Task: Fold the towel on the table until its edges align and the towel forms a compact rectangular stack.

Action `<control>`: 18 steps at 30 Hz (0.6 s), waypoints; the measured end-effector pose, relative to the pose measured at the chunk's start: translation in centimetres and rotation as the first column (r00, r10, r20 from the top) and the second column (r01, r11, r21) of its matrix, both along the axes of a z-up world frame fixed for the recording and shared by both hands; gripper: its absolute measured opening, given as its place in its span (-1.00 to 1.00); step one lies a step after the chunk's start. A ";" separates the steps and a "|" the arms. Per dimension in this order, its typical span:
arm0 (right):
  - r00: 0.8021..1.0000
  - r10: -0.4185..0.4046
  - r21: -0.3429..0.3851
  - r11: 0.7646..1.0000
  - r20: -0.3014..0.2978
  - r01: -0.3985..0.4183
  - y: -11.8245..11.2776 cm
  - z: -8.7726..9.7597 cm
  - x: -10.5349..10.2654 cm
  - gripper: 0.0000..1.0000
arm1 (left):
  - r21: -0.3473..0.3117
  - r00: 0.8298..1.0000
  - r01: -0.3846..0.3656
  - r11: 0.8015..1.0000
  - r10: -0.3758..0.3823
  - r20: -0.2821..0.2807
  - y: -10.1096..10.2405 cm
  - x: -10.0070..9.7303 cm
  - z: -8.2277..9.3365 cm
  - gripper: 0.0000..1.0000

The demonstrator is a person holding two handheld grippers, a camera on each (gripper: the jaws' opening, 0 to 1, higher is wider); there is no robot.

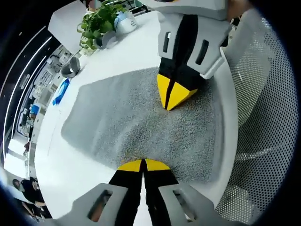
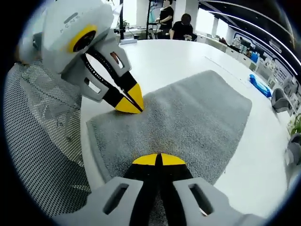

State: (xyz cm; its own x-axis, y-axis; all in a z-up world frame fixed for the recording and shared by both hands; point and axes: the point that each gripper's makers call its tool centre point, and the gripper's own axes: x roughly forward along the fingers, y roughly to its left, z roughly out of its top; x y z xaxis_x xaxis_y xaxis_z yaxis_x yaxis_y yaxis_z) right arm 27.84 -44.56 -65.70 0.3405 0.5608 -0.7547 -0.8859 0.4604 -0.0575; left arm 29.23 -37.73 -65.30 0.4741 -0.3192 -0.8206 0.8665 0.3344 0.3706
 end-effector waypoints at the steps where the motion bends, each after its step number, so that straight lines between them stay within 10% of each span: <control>1: 1.000 0.000 0.003 1.000 0.002 0.000 0.0 0.0 0.0 -1.00 | -0.004 1.000 -0.001 1.000 0.001 0.000 0.0 0.0 0.0 -0.98; 6: 1.000 0.015 0.026 1.000 0.014 -0.015 -0.1 0.0 0.0 -1.00 | -0.070 1.000 0.002 0.998 -0.003 -0.014 -0.9 -0.2 1.1 -0.98; 8: 1.000 0.014 0.034 0.999 0.022 -0.015 -0.1 0.1 -0.1 -1.00 | -0.295 0.992 0.068 0.953 -0.032 0.124 -3.8 0.8 4.7 -0.97; 10: 1.000 0.011 0.039 0.999 0.022 -0.012 -0.1 0.0 0.0 -1.00 | -0.374 1.000 -0.003 0.927 0.006 0.008 -4.3 -0.1 4.4 -0.90; 13: 0.999 0.024 0.038 0.999 0.022 -0.025 0.0 0.1 0.0 -1.00 | -0.286 1.000 -0.003 0.958 -0.005 -0.024 -3.9 -0.4 2.7 -0.89; 18: 0.998 0.044 0.031 0.999 0.041 -0.045 0.1 0.1 -0.1 -1.00 | -0.066 0.972 0.236 0.970 -0.235 0.019 -4.2 -2.4 -0.2 -0.92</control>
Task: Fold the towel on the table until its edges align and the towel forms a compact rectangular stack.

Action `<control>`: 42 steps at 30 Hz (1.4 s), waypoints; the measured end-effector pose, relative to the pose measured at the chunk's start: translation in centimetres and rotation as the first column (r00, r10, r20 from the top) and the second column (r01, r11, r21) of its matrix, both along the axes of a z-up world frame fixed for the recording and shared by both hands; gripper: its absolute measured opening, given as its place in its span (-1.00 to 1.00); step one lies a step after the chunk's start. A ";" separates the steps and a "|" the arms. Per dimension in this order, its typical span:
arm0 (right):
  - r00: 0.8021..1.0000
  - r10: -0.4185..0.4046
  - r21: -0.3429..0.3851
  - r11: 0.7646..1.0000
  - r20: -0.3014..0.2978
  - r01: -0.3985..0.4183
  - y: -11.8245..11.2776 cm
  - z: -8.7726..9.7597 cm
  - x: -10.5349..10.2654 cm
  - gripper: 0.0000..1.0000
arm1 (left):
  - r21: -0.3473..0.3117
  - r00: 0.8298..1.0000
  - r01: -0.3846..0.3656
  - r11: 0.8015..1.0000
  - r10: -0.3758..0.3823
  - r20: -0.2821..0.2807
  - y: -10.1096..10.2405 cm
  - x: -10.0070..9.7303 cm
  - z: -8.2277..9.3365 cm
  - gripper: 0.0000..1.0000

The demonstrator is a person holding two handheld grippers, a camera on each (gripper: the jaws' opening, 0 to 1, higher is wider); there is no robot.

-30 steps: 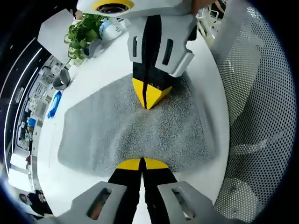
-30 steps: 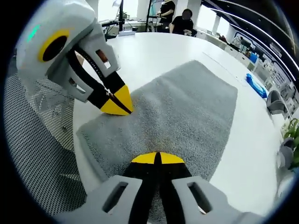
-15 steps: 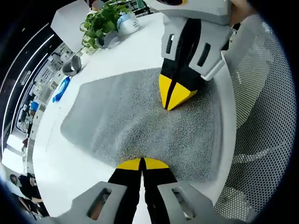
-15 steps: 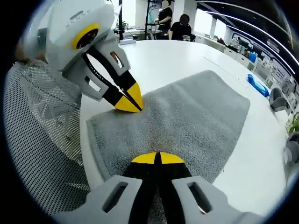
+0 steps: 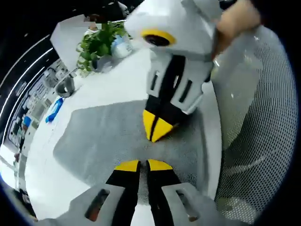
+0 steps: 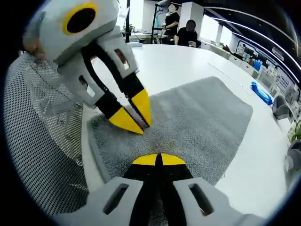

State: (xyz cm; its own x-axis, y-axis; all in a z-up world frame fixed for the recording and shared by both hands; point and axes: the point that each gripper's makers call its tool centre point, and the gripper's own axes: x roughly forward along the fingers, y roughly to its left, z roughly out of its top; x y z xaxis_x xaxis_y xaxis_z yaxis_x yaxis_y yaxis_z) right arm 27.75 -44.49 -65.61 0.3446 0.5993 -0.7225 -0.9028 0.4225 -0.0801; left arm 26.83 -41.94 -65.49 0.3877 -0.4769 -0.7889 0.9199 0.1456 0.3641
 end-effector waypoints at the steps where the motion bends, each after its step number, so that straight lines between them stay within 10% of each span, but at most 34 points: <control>1: 1.000 -0.003 0.001 1.000 -0.003 0.003 0.0 0.0 0.0 -1.00 | 0.016 0.998 0.039 0.999 -0.040 0.047 -0.2 0.1 0.0 -0.93; 18: 0.999 0.033 -0.009 0.999 0.022 -0.033 1.1 0.1 -0.3 -1.00 | 0.008 0.997 -0.066 0.998 0.066 0.042 1.0 1.7 0.3 -0.98; 24: 0.997 0.070 -0.028 0.997 0.045 -0.069 1.4 0.2 -0.1 -1.00 | 0.088 0.992 0.031 0.996 -0.042 0.120 1.1 1.8 0.3 -0.98; 29: 0.974 0.199 -0.153 0.971 0.106 -0.181 1.5 0.4 -0.7 -1.00 | 0.101 0.991 0.019 0.995 -0.032 0.126 1.1 1.7 0.1 -0.98; 33: 0.974 0.224 -0.075 0.972 -0.009 -0.225 1.6 1.1 -2.7 -0.94 | 0.103 0.993 -0.011 0.995 -0.001 0.119 1.1 1.8 0.2 -0.98; 42: 0.923 0.386 -0.222 0.899 -0.010 -0.378 -1.8 0.4 -6.3 -0.86 | 0.098 0.994 -0.019 0.995 0.008 0.113 1.1 1.8 0.2 -0.98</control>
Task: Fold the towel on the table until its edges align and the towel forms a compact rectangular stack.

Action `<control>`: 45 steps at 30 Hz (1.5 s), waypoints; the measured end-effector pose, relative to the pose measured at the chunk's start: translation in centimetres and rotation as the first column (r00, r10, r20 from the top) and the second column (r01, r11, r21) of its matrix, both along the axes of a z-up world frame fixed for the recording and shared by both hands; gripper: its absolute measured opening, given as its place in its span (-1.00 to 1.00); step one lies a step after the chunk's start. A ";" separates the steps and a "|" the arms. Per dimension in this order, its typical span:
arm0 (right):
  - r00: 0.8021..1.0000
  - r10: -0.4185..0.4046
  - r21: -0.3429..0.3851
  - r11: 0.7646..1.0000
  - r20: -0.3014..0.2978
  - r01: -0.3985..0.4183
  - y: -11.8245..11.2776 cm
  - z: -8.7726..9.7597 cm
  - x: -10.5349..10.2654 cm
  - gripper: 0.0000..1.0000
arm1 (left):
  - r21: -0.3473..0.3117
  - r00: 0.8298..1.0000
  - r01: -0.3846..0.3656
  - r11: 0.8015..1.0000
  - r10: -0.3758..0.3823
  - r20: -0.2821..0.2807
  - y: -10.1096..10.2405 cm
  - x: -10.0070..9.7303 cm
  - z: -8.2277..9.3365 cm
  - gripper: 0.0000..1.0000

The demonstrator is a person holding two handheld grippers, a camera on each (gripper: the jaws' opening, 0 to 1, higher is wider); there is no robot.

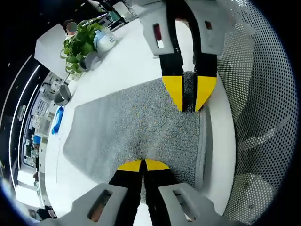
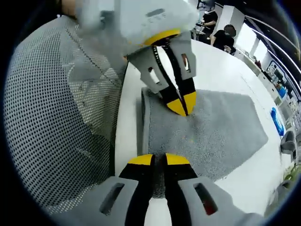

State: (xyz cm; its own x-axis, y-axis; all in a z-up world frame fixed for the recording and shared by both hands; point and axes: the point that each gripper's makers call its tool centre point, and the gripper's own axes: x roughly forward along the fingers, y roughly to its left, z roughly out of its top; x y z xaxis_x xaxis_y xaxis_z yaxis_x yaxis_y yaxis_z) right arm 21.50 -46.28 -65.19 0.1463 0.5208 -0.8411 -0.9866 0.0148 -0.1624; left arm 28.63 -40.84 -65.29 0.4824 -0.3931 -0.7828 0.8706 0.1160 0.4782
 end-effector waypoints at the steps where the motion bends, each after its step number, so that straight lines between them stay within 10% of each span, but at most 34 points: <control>1: 1.000 0.022 -0.015 1.000 0.017 -0.022 0.0 0.1 -0.1 -0.82 | 0.000 1.000 -0.003 1.000 0.003 -0.001 0.0 0.0 0.0 -0.98; 9: 0.987 0.069 -0.131 0.990 0.146 -0.050 -1.1 -0.6 0.8 -0.77 | -0.006 1.000 -0.006 1.000 0.006 -0.001 0.0 0.0 0.1 -0.98; 17: 0.992 0.029 -0.148 0.989 0.125 -0.010 -0.5 -0.6 0.8 -0.91 | -0.018 1.000 -0.006 1.000 0.006 -0.001 0.1 0.0 0.0 -0.98; 26: 0.982 -0.187 0.030 0.982 0.014 0.187 -0.4 1.7 2.2 -0.98 | -0.068 0.999 -0.023 0.997 0.020 -0.038 -0.1 -0.1 0.4 -0.98; 29: 0.976 -0.220 0.050 0.974 0.002 0.219 -0.5 2.1 2.6 -0.98 | -0.270 0.952 -0.257 0.928 0.194 -0.237 -0.6 0.2 2.1 -0.90; 34: 0.974 -0.226 0.062 0.973 0.028 0.224 0.0 2.5 2.7 -0.98 | -0.591 0.965 -0.138 0.794 -0.026 -0.261 -5.0 -1.8 7.7 -0.59; 38: 0.972 -0.234 0.077 0.970 0.022 0.231 0.1 2.6 2.9 -0.98 | -0.428 0.969 0.024 0.903 -0.126 -0.212 -6.1 -4.5 5.2 -0.59; 45: 0.972 -0.235 0.094 0.968 0.017 0.232 0.3 2.9 2.7 -0.98 | -0.221 0.974 0.141 0.965 -0.176 -0.146 -5.5 -5.1 1.9 -0.53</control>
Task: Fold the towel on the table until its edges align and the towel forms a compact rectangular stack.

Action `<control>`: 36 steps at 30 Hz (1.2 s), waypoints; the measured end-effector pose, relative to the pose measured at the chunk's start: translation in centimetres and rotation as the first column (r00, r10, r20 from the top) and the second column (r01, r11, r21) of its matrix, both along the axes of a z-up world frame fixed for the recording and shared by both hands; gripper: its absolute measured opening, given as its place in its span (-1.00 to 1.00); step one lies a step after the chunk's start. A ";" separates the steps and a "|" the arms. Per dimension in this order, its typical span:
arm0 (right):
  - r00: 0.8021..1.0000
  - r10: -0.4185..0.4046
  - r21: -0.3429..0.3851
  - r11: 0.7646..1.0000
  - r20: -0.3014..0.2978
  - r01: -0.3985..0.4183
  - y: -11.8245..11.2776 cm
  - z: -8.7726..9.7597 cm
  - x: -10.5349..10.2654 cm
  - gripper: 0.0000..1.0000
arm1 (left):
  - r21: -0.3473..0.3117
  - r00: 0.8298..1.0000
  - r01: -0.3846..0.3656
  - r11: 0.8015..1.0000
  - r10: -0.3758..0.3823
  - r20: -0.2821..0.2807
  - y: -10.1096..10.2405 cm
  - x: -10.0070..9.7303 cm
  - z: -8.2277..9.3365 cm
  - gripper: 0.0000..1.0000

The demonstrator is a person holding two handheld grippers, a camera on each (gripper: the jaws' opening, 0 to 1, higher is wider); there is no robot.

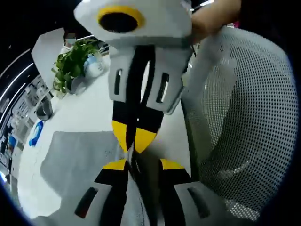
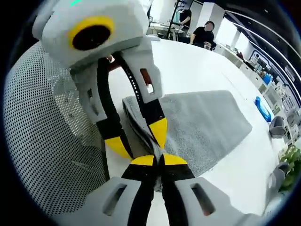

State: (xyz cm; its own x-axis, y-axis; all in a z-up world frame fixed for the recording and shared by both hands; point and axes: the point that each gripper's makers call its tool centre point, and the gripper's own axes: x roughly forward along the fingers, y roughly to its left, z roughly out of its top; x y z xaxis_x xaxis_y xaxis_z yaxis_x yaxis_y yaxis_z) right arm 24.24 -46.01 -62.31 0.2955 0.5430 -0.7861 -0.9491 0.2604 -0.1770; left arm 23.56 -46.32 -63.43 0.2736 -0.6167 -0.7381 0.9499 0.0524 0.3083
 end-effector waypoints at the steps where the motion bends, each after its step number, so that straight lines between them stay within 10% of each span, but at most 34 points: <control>1: 1.000 0.004 0.005 1.000 0.005 -0.004 0.1 0.2 0.0 -0.98 | 0.025 1.000 -0.004 1.000 0.003 0.022 0.2 0.3 -0.2 -0.55; 6: 1.000 0.002 0.034 0.999 0.020 -0.003 0.4 0.9 0.1 -0.97 | 0.009 0.997 -0.047 0.999 0.046 0.058 0.3 1.5 0.3 -0.82; 11: 0.993 0.028 0.110 0.993 0.111 -0.041 1.1 2.2 1.2 -0.92 | -0.071 0.985 -0.175 0.982 0.174 -0.021 1.0 2.7 1.5 -0.87; 15: 0.967 0.144 -0.029 0.990 0.208 -0.141 1.0 1.5 0.7 -0.55 | -0.092 0.981 -0.191 0.977 0.187 -0.043 0.9 2.6 1.6 -0.88; 18: 0.935 0.270 -0.187 0.955 0.231 -0.230 0.9 -0.2 0.0 -0.63 | -0.061 0.990 -0.142 0.988 0.143 -0.001 0.8 2.2 1.5 -0.88; 21: 0.853 0.410 -0.358 0.887 0.322 -0.291 0.6 -0.4 0.9 -0.84 | -0.008 0.995 -0.089 0.996 0.089 0.038 0.6 1.6 1.0 -0.88; 24: 0.906 0.336 -0.293 0.921 0.258 -0.258 0.4 -1.2 0.3 -0.82 | -0.002 0.995 -0.087 0.996 0.087 0.037 0.5 1.5 0.9 -0.88; 33: 0.911 0.316 -0.294 0.926 0.264 -0.236 0.5 -0.8 0.9 -0.90 | -0.017 0.993 -0.113 0.993 0.113 0.033 0.7 1.8 1.0 -0.87; 36: 0.937 0.241 -0.220 0.957 0.253 -0.187 0.6 -0.2 1.4 -0.92 | 0.057 0.988 -0.044 0.997 0.035 0.153 0.9 2.2 1.0 -0.84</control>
